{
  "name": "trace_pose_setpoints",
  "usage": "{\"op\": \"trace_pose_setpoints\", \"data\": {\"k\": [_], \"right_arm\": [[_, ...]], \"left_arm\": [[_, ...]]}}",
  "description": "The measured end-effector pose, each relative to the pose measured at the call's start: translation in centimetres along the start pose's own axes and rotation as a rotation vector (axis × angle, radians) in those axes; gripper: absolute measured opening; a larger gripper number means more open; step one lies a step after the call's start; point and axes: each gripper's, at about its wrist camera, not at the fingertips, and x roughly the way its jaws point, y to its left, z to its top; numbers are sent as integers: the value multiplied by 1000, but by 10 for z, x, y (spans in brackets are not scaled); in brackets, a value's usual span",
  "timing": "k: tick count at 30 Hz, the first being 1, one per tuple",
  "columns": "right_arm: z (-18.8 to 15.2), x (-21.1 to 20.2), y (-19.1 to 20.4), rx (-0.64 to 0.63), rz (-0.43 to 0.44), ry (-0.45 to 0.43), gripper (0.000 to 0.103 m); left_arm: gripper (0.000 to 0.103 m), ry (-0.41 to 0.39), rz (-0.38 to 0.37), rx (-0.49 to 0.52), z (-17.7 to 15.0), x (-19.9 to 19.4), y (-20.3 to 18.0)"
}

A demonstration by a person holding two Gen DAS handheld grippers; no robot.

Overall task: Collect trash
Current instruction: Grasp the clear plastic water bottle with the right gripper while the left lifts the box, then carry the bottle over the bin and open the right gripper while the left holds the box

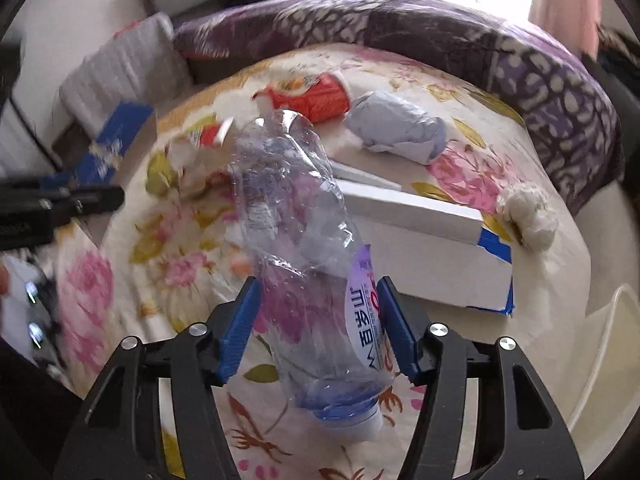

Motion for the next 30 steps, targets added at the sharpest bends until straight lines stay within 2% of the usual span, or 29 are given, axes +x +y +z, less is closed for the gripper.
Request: {"op": "trace_pose_setpoints", "data": {"k": [10, 19, 23, 30], "right_arm": [[7, -43, -17, 100, -49, -159, 57], [5, -73, -37, 191, -83, -254, 54], [3, -82, -45, 218, -107, -281, 50], [-2, -97, -66, 277, -124, -309, 50]], "left_arm": [[56, -151, -7, -32, 12, -28, -16], [56, -299, 13, -36, 18, -47, -45], [56, -323, 5, -41, 22, -46, -58], [56, -327, -38, -42, 29, -44, -82]]}}
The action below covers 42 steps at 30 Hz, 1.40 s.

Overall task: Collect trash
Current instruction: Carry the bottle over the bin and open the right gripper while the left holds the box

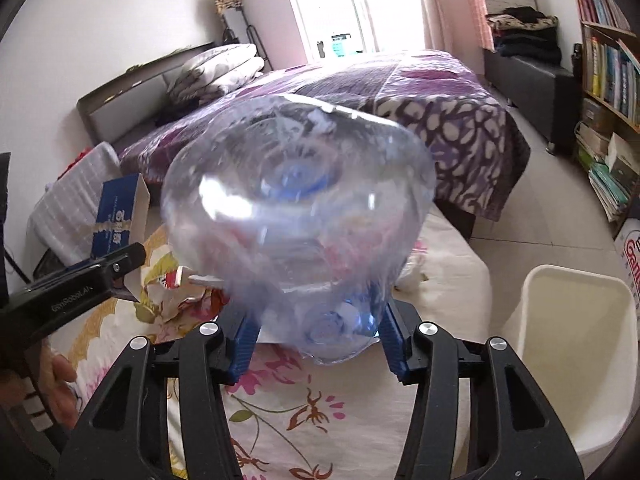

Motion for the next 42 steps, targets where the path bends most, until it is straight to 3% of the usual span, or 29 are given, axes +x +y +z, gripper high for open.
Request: {"op": "trace_pose_setpoints", "data": {"k": [9, 27, 42], "right_arm": [[1, -16, -32, 52, -55, -25, 50], [-4, -45, -99, 184, -174, -46, 50], [-17, -72, -194, 462, -365, -21, 51]], "left_arm": [[56, -13, -73, 32, 5, -2, -44], [56, 6, -143, 130, -9, 6, -115], [56, 39, -206, 201, -22, 13, -170]]}}
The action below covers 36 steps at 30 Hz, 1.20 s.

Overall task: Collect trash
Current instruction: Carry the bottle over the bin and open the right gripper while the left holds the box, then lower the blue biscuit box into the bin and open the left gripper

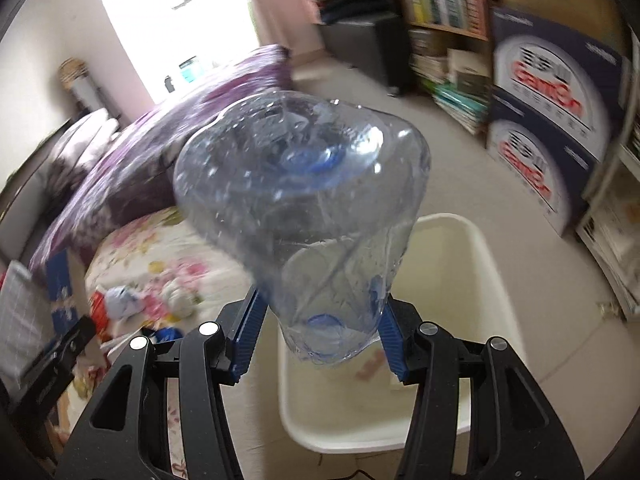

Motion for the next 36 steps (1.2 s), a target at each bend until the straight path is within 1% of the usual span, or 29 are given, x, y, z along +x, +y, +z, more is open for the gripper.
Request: {"op": "trace_pose_setpoints", "data": {"k": [1, 2, 3, 5, 11, 13, 15, 20, 26, 31, 36], "right_arm": [[2, 0, -5, 10, -6, -4, 51], [5, -2, -12, 23, -18, -11, 54], [5, -4, -16, 31, -27, -15, 65], [7, -9, -27, 54, -57, -39, 81], [12, -18, -58, 100, -94, -68, 84], [12, -22, -66, 115, -102, -73, 86], [16, -23, -74, 125, -110, -80, 91], [17, -30, -93, 159, -133, -96, 95], [17, -34, -114, 200, -170, -95, 96], [17, -40, -131, 222, -207, -98, 96], [17, -41, -145, 257, -212, -88, 96]], "left_arm": [[56, 3, -5, 1, 0, 0, -1], [56, 8, -14, 1, 0, 2, -5], [56, 10, -19, 1, 0, 2, -8], [56, 14, -35, 4, 1, 3, -16], [56, 19, -83, 38, 2, 4, -47], [56, 25, -106, 54, 1, 5, -61], [56, 26, -127, 70, 0, 6, -74], [56, 38, -176, 118, -3, 8, -104], [57, 72, -239, 149, -9, 12, -134], [57, 97, -270, 165, -13, 18, -150], [57, 121, -304, 180, -16, 24, -161]]}}
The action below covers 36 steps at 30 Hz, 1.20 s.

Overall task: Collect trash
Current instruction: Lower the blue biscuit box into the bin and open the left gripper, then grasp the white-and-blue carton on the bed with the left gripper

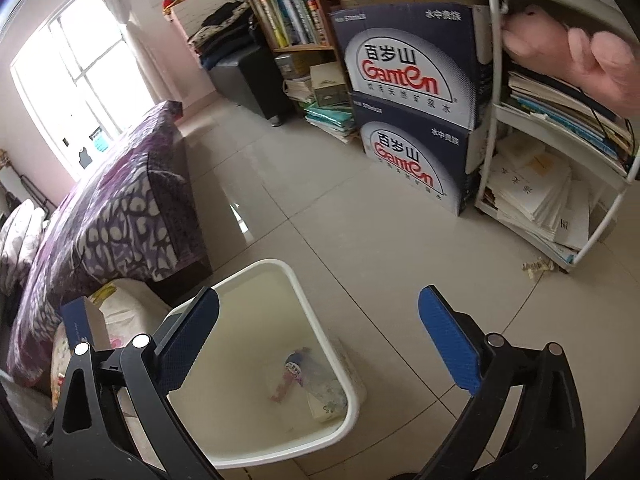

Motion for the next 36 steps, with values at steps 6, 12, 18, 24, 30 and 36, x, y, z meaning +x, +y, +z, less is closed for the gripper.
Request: {"op": "trace_pose_setpoints", "data": {"k": [6, 12, 18, 24, 30, 36], "right_arm": [[0, 0, -3, -3, -11, -2, 96], [1, -2, -3, -4, -18, -14, 96], [-2, -1, 9, -36, -16, -4, 96], [-8, 4, 30, -82, 2, 17, 96], [-16, 8, 57, -139, 23, 41, 96], [-29, 15, 84, -194, 36, 74, 96]], "left_arm": [[74, 4, -54, 14, 1, 5, -9], [76, 2, -43, 23, 2, 3, -9], [76, 11, 11, 42, 4, 2, 1], [79, 50, 94, 113, 3, 3, 19], [81, 134, 204, 214, -3, 10, 54], [82, 278, 319, 300, -19, 23, 111]]}}
